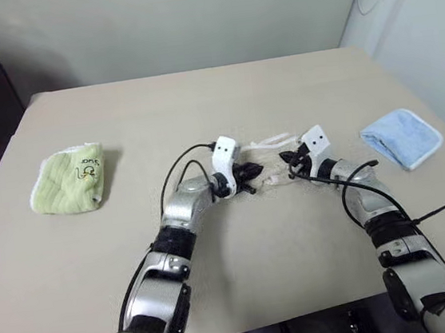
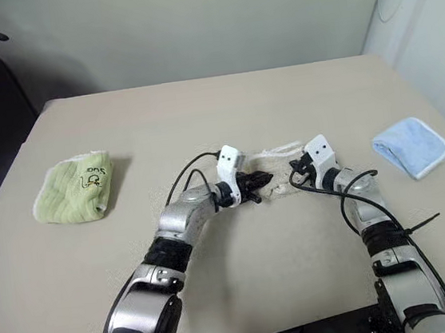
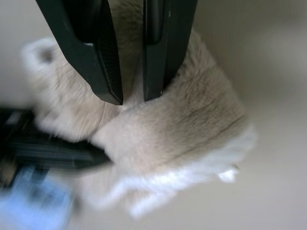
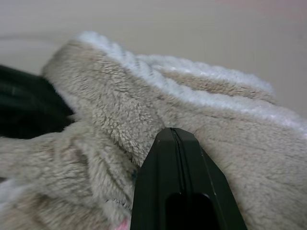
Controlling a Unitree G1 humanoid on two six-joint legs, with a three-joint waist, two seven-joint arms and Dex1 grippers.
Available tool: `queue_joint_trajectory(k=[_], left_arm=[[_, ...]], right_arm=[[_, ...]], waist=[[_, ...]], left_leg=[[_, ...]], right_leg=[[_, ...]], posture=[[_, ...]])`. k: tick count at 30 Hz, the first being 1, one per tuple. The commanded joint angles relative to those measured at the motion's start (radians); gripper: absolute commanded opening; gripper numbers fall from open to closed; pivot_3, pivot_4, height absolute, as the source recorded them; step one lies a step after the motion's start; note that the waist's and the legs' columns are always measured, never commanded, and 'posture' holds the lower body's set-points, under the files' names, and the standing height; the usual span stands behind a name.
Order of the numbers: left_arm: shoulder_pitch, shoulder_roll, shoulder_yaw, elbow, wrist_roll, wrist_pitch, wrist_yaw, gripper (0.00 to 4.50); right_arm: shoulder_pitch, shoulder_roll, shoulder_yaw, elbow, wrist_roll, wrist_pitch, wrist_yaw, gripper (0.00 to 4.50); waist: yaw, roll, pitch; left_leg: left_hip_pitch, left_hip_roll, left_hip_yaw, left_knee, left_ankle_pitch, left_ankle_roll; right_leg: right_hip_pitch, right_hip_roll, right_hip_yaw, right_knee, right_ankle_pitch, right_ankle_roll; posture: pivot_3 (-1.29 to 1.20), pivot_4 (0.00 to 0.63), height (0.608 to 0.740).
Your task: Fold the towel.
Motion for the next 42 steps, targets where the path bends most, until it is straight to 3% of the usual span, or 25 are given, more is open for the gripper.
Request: queue_joint_trajectory(k=[1,6,12,20,29,32,42], left_arm=[[0.042,0.051,0.135,-0.281,-0.173,0.121,-0.002,0.78],[0.148,0.194,0.228,-0.431,-0.22,0.188,0.021,0.78],[0.27,0.311,0.335,-0.463,-0.237,0.2,0.042,0.78],[0.425,0.324,0.382,-0.614,-0.312,0.235,0.09,0.78],[0.482,0.303,0.361,-0.679,-0.352,0.236,0.14,0.78],[0.485,0.296,0.349,-0.681,-0.363,0.232,0.152,0.78],[0.489,0.28,0.31,-0.679,-0.369,0.221,0.172,0.78]], right_arm=[[-0.018,-0.07,-0.102,-0.173,0.145,0.147,0.078,0.57],[-0.075,-0.146,-0.142,-0.165,0.207,0.311,0.112,2.29],[-0.218,-0.184,-0.141,0.093,0.209,0.447,0.166,4.41],[-0.37,-0.135,-0.062,0.501,0.08,0.313,0.219,4.46],[-0.434,-0.054,-0.009,0.615,0.009,0.238,0.356,4.46],[-0.435,-0.038,-0.016,0.585,0.021,0.27,0.398,3.88],[-0.393,-0.066,-0.095,0.46,0.075,0.406,0.384,0.39]], waist=[[0.0,0.0,0.0],[-0.007,0.0,0.0],[-0.012,0.0,0.0],[-0.013,0.0,0.0],[-0.022,0.0,0.0],[-0.021,0.0,0.0],[-0.02,0.0,0.0]], left_leg=[[-0.005,0.0,0.001,0.0,0.001,-0.002],[-0.004,0.002,0.002,0.0,0.001,-0.002],[-0.001,0.002,0.001,-0.001,0.002,-0.003],[-0.002,0.003,0.0,-0.003,0.002,-0.003],[-0.002,0.006,-0.001,-0.003,0.001,-0.003],[-0.002,0.005,-0.001,-0.003,0.002,-0.003],[-0.002,0.005,-0.001,-0.003,0.002,-0.003]], right_leg=[[-0.005,0.004,0.0,0.0,0.0,0.0],[-0.005,0.005,0.002,0.0,0.0,0.0],[-0.005,0.005,0.004,0.003,0.0,0.0],[-0.007,0.004,0.004,0.003,0.0,-0.001],[-0.008,0.006,0.002,0.004,0.001,-0.005],[-0.008,0.006,0.002,0.004,0.001,-0.005],[-0.008,0.006,0.001,0.004,0.001,-0.005]], posture=[[0.0,0.15,0.74],[0.0,0.15,0.74],[0.0,0.15,0.74],[0.0,0.15,0.74],[0.0,0.15,0.74],[0.0,0.15,0.74],[0.0,0.15,0.74]])
